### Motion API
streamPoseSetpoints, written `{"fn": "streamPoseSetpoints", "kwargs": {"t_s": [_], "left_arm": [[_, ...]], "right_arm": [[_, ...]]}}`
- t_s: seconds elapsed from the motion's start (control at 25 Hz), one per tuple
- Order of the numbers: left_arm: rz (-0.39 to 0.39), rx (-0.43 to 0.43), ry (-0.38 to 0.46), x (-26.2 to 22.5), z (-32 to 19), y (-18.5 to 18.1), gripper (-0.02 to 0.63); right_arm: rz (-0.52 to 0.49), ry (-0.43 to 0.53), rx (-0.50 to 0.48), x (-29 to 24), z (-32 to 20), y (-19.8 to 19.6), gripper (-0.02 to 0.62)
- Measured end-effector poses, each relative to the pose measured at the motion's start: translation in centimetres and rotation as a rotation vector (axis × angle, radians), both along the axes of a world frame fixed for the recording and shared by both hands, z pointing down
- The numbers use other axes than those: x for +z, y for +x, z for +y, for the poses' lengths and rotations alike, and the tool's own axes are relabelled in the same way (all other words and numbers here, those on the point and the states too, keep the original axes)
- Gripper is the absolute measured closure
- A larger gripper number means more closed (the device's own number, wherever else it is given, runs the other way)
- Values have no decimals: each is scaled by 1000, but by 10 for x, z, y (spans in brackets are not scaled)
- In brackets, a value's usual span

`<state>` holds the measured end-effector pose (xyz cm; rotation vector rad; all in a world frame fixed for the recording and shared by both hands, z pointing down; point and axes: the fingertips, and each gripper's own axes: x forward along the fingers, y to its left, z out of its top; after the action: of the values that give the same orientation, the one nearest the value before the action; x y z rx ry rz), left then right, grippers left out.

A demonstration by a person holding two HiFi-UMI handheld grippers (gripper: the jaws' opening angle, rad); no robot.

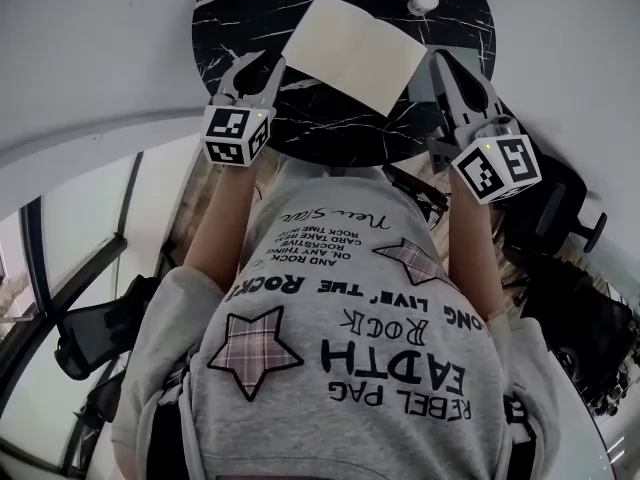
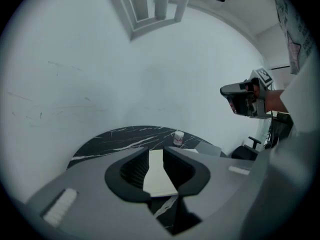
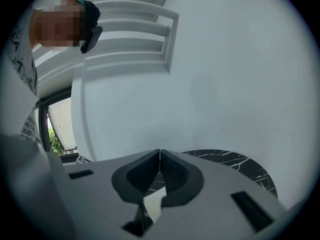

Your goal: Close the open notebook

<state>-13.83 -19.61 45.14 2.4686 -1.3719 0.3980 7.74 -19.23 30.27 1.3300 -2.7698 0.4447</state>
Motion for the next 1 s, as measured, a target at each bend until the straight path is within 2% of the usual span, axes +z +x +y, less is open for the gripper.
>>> {"fn": "streamPoseSetpoints", "kwargs": {"t_s": [0.12,0.28,0.52,0.72,1.0], "left_arm": [[-16,23,-58,23,-6,-1,505],[-58,43,-92,47,-17,-2,503],[-31,57,-185,87,-26,-1,482],[-38,51,-261,118,-34,0,466],[-54,57,-327,142,-42,-1,456]], "right_arm": [[10,-18,11,3,4,1,583],[14,-49,34,9,3,4,583],[21,-65,64,14,3,9,581],[37,-79,78,20,3,12,583],[57,-98,91,25,4,17,581]]}}
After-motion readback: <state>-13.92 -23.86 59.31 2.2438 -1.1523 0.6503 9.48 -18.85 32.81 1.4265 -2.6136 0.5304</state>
